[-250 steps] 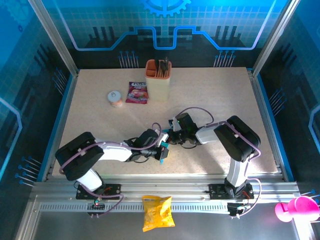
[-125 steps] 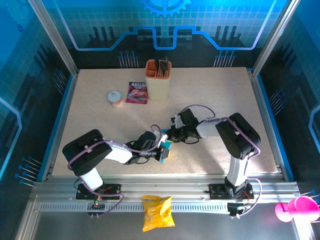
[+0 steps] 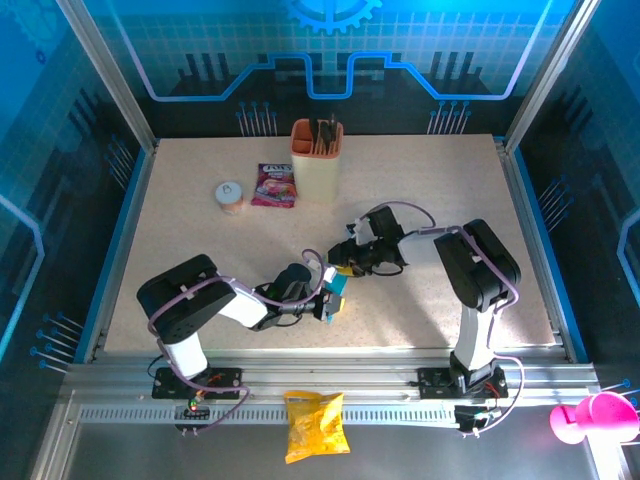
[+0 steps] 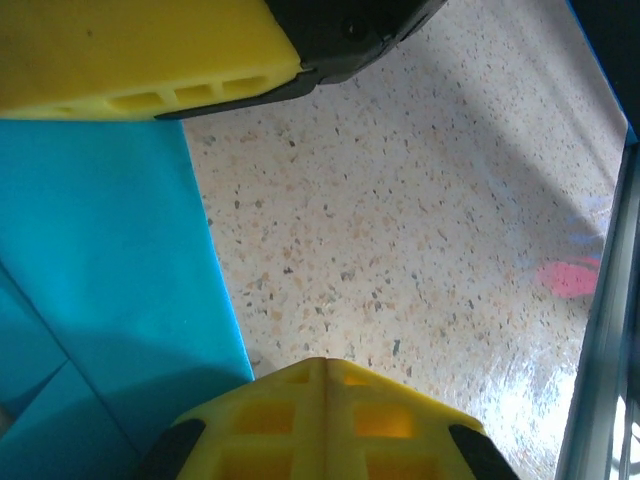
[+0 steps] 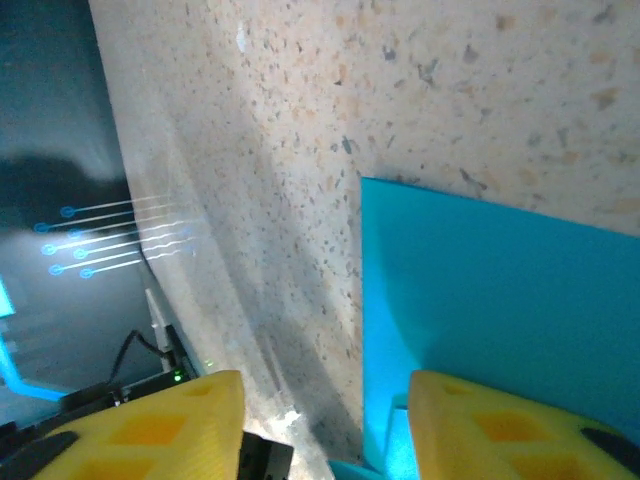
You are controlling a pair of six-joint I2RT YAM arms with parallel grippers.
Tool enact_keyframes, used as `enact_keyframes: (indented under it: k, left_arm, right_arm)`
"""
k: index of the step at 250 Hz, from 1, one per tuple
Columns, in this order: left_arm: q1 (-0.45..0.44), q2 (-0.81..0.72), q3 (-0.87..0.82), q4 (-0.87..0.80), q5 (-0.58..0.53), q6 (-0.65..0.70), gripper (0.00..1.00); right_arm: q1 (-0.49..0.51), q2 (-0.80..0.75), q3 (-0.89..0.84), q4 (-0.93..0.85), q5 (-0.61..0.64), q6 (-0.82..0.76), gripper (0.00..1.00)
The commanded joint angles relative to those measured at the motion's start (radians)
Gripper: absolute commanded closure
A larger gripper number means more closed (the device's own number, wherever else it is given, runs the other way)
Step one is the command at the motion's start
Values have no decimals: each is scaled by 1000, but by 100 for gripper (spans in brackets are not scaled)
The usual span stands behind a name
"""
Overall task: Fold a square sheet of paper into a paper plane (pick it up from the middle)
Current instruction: Fold the wing for the fifth time at the center of the table.
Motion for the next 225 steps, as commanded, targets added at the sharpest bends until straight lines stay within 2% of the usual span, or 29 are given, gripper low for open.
enact_keyframes:
  k: [1, 90, 157, 187, 215, 225]
  left_arm:
    - [-3, 72, -72, -226, 28, -33, 100]
    - [-2, 95, -75, -206, 31, -40, 100]
    - [-3, 84, -70, -216, 29, -37, 100]
    - [-3, 13, -39, -269, 29, -38, 100]
    - [-3, -115, 62, -399, 39, -43, 100]
    - [-3, -165, 109, -447, 39, -47, 92]
  right_arm:
    - [-71, 49, 20, 0, 131, -33, 47]
    - [-149, 74, 66, -14, 118, -41, 41]
    - [-323, 107, 160, -83, 115, -53, 41]
    - [-382, 50, 184, -103, 97, -37, 41]
    - [-378, -65, 158, -153, 85, -56, 41]
    - [-370, -114, 128, -168, 85, -66, 42]
